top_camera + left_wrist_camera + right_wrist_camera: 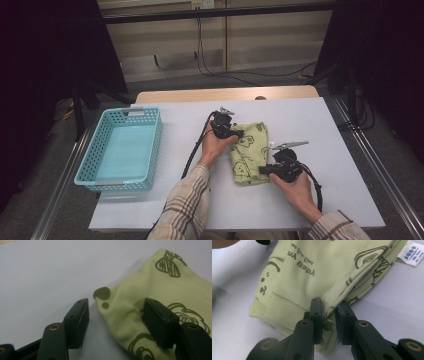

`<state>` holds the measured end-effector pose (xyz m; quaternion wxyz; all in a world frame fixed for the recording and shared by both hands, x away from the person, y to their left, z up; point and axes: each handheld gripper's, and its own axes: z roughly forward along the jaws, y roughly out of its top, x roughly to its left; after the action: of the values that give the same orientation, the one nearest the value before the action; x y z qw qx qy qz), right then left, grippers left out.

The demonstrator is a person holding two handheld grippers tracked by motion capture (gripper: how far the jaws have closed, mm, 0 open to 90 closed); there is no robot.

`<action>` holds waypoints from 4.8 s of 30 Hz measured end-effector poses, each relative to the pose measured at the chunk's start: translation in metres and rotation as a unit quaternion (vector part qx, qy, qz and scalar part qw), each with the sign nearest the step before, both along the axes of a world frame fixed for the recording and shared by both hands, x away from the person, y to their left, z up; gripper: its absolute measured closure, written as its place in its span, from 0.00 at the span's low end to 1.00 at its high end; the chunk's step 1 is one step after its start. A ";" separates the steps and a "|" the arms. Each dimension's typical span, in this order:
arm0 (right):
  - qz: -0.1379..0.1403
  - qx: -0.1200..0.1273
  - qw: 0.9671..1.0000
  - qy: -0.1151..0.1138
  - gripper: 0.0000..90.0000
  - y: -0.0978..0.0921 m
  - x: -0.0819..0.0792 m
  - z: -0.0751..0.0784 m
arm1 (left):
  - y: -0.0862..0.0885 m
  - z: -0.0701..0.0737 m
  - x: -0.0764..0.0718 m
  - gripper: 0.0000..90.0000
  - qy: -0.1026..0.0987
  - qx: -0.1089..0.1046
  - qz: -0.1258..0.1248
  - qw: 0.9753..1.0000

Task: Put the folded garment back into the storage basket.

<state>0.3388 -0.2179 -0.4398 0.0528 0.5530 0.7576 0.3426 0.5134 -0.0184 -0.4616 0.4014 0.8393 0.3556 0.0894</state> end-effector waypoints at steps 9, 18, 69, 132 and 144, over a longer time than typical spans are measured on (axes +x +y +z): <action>0.002 -0.009 1.000 -0.004 0.87 0.002 -0.001 0.001 | -0.003 -0.001 -0.007 0.69 0.014 -0.025 -0.008 1.000; 0.010 -0.012 1.000 -0.017 0.88 0.002 -0.001 0.001 | -0.002 0.002 -0.008 0.83 0.001 -0.025 -0.021 0.999; 0.002 0.054 0.992 -0.118 0.90 0.011 -0.016 0.048 | 0.034 0.056 -0.017 0.85 -0.039 -0.085 0.008 0.996; 0.061 0.098 0.978 -0.171 0.90 0.111 0.014 0.097 | 0.147 0.128 -0.024 0.85 -0.109 -0.100 0.108 0.983; 0.076 0.111 0.975 -0.178 0.90 0.126 0.016 0.103 | 0.166 0.141 -0.026 0.85 -0.121 -0.097 0.116 0.981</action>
<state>0.3551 -0.0916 -0.3364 0.0985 0.4265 0.7330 0.5207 0.4878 0.1477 -0.3210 0.5075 0.7327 0.4064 0.2012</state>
